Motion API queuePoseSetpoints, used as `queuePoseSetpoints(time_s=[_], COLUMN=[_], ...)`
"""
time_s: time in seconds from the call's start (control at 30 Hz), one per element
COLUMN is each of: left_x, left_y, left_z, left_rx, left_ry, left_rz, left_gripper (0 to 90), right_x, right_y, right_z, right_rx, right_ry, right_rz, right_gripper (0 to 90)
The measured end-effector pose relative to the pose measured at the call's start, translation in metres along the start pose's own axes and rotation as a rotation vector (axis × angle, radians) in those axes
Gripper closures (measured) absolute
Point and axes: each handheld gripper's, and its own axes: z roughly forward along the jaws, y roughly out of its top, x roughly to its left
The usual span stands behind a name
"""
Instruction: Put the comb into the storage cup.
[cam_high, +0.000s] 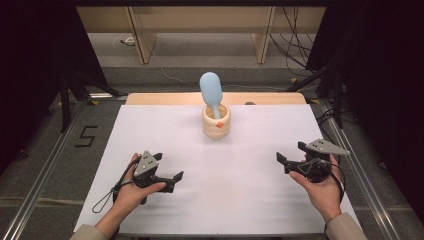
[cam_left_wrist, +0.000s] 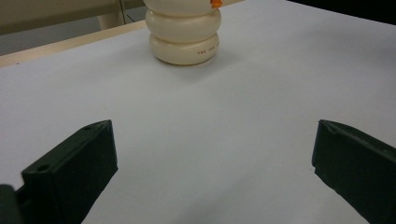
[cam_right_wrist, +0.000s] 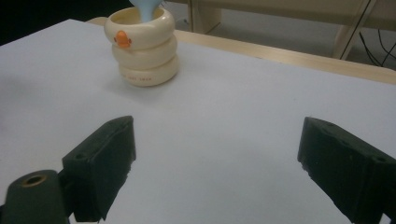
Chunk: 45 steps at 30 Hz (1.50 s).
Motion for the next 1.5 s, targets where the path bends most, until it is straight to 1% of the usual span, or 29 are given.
queuePoseSetpoints(time_s=[0.2,0.5,0.8,1.3,1.5], left_x=[0.000,0.001,0.000,0.000,0.000], left_y=[0.000,0.000,-0.001,0.000,-0.001], left_z=[-0.001,-0.001,0.000,0.002,0.004], left_rx=[-0.001,-0.001,0.003,0.003,0.006], left_ry=[0.002,0.004,0.001,-0.002,-0.007], left_rz=[-0.004,-0.003,0.002,0.001,0.000], left_gripper=[0.0,0.0,0.0,0.0,0.0], right_x=[-0.002,-0.002,-0.002,0.000,0.001], right_y=[-0.007,-0.018,-0.025,-0.025,-0.024], right_z=[-0.007,-0.012,-0.017,-0.019,-0.020], right_rx=[-0.012,0.010,0.021,0.022,0.039], right_ry=[-0.001,0.001,0.000,0.002,-0.002], right_rz=[0.005,0.013,0.023,0.018,0.028], right_gripper=[12.3,12.3,12.4,12.7,12.7])
